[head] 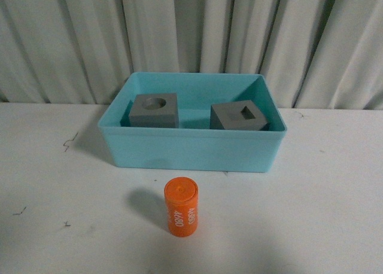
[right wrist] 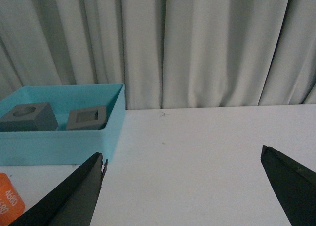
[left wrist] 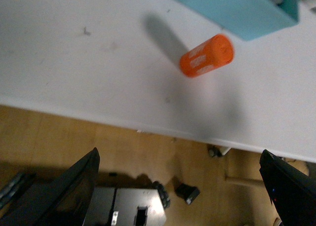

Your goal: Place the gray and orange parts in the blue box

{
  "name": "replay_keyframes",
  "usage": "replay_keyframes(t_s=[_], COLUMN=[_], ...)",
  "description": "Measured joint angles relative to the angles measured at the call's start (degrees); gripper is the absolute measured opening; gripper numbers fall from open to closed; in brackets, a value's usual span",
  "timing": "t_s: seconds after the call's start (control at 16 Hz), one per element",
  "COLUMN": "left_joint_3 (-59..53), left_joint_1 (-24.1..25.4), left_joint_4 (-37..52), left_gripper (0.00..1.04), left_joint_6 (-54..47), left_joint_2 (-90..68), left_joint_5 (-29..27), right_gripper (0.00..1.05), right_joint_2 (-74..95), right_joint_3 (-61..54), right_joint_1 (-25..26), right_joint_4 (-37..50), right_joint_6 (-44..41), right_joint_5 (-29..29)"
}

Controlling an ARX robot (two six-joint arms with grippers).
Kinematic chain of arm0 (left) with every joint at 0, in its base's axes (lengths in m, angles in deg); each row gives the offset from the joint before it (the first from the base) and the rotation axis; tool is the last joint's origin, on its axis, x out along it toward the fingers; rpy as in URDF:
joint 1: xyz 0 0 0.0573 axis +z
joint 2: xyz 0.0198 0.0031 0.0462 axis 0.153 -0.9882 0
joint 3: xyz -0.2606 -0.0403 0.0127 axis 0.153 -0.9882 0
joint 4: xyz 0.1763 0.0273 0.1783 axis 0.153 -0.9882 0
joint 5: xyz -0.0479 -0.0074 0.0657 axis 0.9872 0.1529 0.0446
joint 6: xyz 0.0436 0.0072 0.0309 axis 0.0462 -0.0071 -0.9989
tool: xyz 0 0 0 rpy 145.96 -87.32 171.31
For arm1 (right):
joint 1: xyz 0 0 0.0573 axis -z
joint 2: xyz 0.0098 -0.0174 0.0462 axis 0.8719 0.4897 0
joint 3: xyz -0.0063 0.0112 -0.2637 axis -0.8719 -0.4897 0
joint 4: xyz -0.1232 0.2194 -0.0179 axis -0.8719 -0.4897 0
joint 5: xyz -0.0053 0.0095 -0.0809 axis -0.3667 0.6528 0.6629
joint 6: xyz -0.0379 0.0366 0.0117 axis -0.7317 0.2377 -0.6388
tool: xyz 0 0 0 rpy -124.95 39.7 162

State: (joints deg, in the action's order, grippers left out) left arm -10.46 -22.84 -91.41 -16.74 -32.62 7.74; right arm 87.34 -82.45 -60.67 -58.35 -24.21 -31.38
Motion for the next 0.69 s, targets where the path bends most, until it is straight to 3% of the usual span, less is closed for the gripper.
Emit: replay_keyframes(t_s=[0.06, 0.12, 0.25, 0.31, 0.56, 0.62, 0.69], left_joint_3=[-0.4, -7.4, -16.5, -17.6, -19.9, -20.2, -20.4], left_joint_1=[-0.7, -3.1, -1.5, 1.5, 6.5, 8.8, 12.7], left_joint_4=[6.1, 23.3, 37.4, 43.6, 41.7, 40.7, 40.4], left_gripper=[0.96, 0.85, 0.69, 0.57, 0.09, 0.02, 0.02], left_joint_6=[-0.5, -6.5, -19.1, -25.9, -33.4, -33.6, -33.9], left_joint_2=[1.2, 6.1, 13.4, 14.2, 19.6, 20.7, 21.7], left_joint_5=[-2.0, -11.9, -19.8, -20.5, -14.7, -11.4, -8.1], right_gripper=[0.98, 0.98, 0.98, 0.98, 0.98, 0.98, 0.98], right_joint_2=[0.0, 0.0, 0.0, 0.0, 0.0, 0.0, 0.0], right_joint_3=[0.0, 0.0, 0.0, 0.0, 0.0, 0.0, 0.0], right_joint_1=[0.0, 0.0, 0.0, 0.0, 0.0, 0.0, 0.0], right_joint_4=[0.0, 0.0, -0.1, 0.0, 0.0, 0.0, 0.0], right_joint_6=[0.0, 0.0, 0.0, 0.0, 0.0, 0.0, 0.0], right_joint_5=[0.0, -0.1, 0.1, 0.0, -0.1, -0.1, -0.1])
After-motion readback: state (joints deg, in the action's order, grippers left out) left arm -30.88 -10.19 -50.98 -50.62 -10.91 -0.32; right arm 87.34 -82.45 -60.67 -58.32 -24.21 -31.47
